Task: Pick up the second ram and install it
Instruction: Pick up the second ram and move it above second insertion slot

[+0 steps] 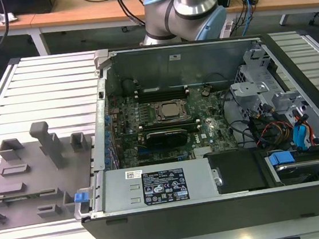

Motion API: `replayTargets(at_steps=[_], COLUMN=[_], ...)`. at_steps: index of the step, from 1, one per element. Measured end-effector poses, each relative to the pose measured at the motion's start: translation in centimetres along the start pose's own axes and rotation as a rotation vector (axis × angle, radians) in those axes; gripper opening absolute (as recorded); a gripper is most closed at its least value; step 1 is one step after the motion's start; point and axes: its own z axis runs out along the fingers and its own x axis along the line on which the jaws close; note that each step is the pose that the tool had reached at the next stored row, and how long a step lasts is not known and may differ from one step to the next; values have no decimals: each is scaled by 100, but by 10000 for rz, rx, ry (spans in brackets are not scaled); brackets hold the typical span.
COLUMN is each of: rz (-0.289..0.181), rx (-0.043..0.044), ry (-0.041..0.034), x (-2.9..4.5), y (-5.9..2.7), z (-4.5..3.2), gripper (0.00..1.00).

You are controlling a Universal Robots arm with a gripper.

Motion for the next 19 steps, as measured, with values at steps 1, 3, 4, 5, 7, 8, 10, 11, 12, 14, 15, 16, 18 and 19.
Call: replayTargets(at_steps=[1, 3, 4, 5, 7, 8, 10, 11, 12, 14, 15, 16, 18, 19], rz=[0, 0, 0, 0, 0, 0, 0, 0, 0, 0, 0, -1, 0, 0], rx=[0, 1, 1, 1, 0, 1, 0, 0, 0, 0, 1, 0, 0, 0], ry=[0, 0, 0, -1, 0, 0, 0, 0, 0, 0, 0, 0, 0, 0], x=[0, 0, 0, 1, 1, 1, 1, 1, 2, 2, 2, 2, 2, 3], y=[0, -1, -1, -2, -3, -3, -4, -4, -4, -4, -5, -5, -6, -7], z=[8, 25, 32, 43, 59, 65, 80, 85, 90, 105, 111, 124, 147, 156], gripper=[36, 36, 36, 36, 36, 36, 36, 36, 36, 36, 36, 36, 36, 36])
